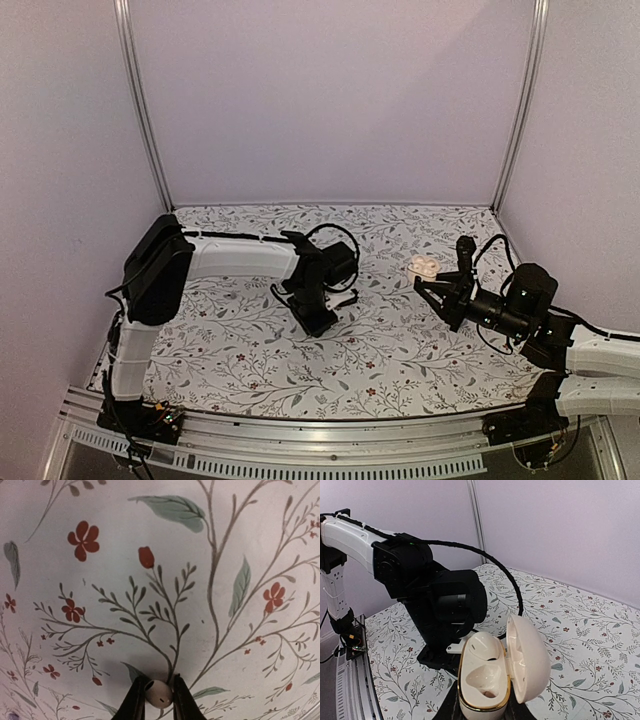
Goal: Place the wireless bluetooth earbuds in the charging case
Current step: Pick up the right earbud from the center of the board, then insert the right earbud into the right side groove of the charging case.
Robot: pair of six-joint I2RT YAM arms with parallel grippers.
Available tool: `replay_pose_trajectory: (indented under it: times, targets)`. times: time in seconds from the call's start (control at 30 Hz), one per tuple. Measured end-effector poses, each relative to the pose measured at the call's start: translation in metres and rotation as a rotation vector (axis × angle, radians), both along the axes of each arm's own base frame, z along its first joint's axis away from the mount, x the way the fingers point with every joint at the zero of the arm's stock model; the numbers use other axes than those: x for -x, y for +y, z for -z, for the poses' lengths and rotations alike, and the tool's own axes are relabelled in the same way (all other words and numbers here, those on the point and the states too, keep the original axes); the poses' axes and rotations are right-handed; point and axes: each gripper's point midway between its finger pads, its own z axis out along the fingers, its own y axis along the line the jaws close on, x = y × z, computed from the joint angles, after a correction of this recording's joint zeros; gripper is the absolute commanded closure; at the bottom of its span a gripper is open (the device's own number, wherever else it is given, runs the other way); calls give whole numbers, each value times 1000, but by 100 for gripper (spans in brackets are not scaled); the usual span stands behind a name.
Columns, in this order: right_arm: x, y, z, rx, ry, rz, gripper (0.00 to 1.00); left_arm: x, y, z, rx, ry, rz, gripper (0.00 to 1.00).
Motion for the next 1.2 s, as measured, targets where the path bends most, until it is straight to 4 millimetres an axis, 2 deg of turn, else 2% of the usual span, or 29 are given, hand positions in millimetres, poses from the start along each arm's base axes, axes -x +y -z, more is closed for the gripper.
replay_pose_trajectory:
  times: [0.17, 0.3, 0.47, 0.63, 0.73, 0.93, 1.03, 1.2]
  targets:
    - [0, 0, 0, 0, 0, 1, 95, -1, 4, -5, 63, 12, -21, 85]
    - [0, 0, 0, 1, -2, 1, 95, -9, 0, -28, 159, -15, -38, 87]
    - [0, 0, 0, 16, -18, -2, 96, -19, -19, -81, 349, -103, -30, 89]
    - [0, 4, -5, 25, -76, -23, 98, -21, -33, -153, 576, -212, -15, 89]
    - [1, 8, -12, 28, -137, -43, 99, -17, -39, -195, 727, -268, 5, 89]
    - [-2, 16, -28, 24, -277, -61, 100, 0, -41, -264, 985, -340, 49, 89]
    - [-4, 22, -29, 43, -325, -66, 100, 4, -45, -291, 1087, -365, 66, 90]
    - [-3, 34, -29, 89, -421, -59, 100, 14, -50, -312, 1206, -366, 90, 90]
